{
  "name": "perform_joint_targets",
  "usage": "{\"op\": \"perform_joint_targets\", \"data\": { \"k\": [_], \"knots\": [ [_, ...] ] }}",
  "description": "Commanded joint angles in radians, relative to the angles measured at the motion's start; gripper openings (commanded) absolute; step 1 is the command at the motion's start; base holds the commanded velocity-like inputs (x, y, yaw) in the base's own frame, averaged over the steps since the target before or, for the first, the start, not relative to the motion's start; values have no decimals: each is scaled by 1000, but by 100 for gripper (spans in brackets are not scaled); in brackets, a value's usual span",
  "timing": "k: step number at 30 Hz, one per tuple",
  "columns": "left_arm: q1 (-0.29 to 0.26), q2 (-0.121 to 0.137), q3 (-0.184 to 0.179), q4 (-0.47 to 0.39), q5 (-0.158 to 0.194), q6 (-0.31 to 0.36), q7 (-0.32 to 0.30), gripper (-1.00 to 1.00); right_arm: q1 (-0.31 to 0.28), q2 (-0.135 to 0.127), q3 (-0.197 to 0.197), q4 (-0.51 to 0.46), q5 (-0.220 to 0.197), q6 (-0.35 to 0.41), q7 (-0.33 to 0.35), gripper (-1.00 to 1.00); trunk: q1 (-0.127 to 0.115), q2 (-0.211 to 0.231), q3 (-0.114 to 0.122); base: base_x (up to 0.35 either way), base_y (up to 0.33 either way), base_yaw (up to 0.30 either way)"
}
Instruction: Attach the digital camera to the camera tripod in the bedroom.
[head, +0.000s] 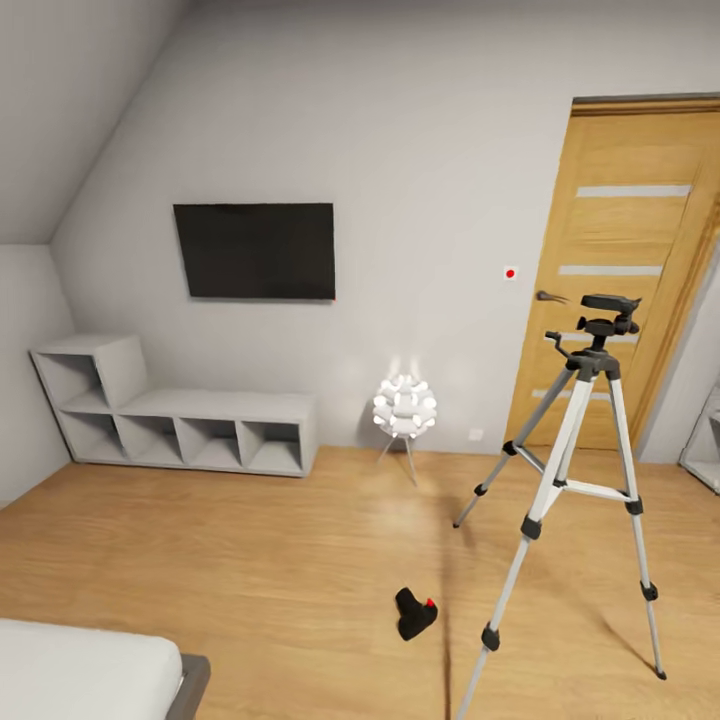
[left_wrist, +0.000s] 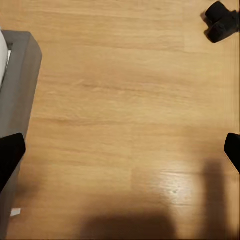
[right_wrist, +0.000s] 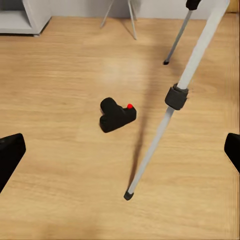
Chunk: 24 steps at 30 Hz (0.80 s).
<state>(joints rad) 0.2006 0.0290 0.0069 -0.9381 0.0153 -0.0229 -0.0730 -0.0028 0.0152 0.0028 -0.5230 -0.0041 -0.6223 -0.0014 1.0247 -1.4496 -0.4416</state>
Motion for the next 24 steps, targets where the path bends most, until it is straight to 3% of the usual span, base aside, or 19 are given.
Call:
{"op": "perform_joint_targets", "data": {
  "k": [1, 12, 24],
  "knots": [
    [0, 0, 1, -1, 2, -2, -4, 100, 0, 0, 0, 0, -1, -2, 0, 100, 0, 0, -1, 146, -56, -220],
    [0, 0, 1, 0, 2, -2, -4, 100, 0, 1, 1, 0, -1, -2, -1, 100, 0, 0, -1, 173, 106, -62],
    [0, 0, 1, -1, 2, -2, -4, 100, 0, 1, 0, -1, -2, -7, -2, 100, 0, 0, -1, 12, 6, 0]
  ]
}}
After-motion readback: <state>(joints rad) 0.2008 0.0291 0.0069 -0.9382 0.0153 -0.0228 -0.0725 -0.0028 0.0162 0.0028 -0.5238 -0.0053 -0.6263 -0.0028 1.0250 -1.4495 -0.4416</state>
